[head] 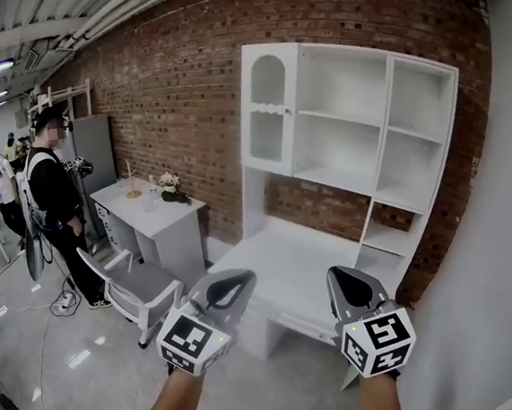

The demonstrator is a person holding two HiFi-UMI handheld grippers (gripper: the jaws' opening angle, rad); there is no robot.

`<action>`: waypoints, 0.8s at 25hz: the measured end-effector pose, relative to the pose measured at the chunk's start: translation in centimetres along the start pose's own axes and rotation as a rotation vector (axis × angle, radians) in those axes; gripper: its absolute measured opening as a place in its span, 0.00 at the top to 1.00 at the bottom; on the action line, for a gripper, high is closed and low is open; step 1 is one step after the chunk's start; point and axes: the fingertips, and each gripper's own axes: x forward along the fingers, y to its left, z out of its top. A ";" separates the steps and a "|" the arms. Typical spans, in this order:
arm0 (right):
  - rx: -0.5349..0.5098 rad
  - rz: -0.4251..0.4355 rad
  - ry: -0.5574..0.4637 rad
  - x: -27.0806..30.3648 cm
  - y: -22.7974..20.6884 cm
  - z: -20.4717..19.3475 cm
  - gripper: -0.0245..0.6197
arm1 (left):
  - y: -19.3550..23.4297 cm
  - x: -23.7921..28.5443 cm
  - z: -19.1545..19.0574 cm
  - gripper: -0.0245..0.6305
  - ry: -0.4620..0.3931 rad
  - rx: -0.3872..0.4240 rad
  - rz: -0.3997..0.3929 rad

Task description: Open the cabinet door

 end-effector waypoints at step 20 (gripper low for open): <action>0.039 0.100 -0.037 4.9 -10.3 -4.2 0.95 | -0.3 10.0 -3.9 0.96 0.084 0.031 0.084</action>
